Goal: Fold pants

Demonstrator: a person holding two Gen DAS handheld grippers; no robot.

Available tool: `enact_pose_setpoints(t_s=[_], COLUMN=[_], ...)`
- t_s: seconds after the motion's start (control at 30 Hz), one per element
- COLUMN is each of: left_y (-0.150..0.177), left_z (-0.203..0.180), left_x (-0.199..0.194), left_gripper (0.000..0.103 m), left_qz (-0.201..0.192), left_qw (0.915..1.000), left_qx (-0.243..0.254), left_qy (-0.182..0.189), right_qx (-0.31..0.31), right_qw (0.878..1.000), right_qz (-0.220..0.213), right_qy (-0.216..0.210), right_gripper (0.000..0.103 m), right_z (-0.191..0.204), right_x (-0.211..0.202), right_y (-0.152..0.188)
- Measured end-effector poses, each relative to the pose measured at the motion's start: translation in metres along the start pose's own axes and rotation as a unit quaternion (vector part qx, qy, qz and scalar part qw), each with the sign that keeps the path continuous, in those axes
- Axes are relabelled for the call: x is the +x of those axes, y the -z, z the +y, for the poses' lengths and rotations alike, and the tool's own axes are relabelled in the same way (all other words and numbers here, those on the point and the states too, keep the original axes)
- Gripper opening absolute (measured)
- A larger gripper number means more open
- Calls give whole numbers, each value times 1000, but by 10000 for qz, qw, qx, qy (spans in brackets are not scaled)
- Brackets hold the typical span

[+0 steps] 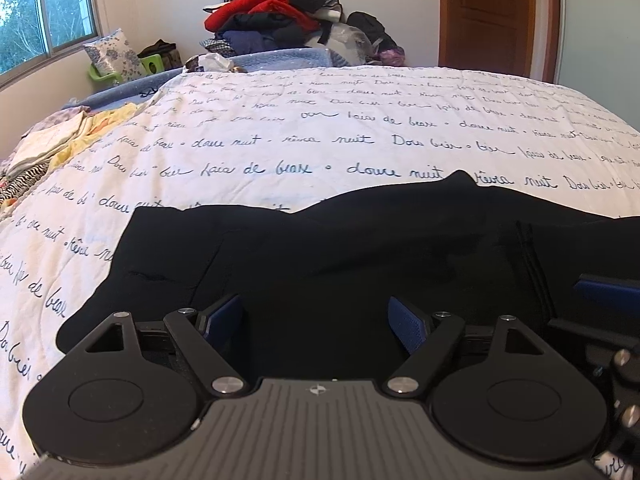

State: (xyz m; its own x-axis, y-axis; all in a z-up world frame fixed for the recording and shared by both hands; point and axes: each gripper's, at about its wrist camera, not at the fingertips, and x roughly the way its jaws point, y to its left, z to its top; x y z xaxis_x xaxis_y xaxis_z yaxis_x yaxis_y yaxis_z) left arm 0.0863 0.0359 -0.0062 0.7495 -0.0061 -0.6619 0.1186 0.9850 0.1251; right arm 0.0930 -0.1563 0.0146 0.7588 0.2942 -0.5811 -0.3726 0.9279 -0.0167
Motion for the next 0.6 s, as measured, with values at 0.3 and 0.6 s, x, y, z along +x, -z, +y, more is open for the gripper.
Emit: enact_pose_setpoints(t_s=[0.3,0.6], left_y=[-3,1], left_z=[59,162], left_x=[-11,-31], left_gripper=[82,83], left_qz=[32,494], left_qw=[9971,9736], left_qx=[-679,-2227], left_qy=[-345,-106], right_qx=[-655,-2302], right_qw=[9973,9717], right_qz=[-128,-373], right_qy=[-319,-383], right_gripper=[68,68], right_z=[41,114], right_x=[6,18], right_y=[-9,-9])
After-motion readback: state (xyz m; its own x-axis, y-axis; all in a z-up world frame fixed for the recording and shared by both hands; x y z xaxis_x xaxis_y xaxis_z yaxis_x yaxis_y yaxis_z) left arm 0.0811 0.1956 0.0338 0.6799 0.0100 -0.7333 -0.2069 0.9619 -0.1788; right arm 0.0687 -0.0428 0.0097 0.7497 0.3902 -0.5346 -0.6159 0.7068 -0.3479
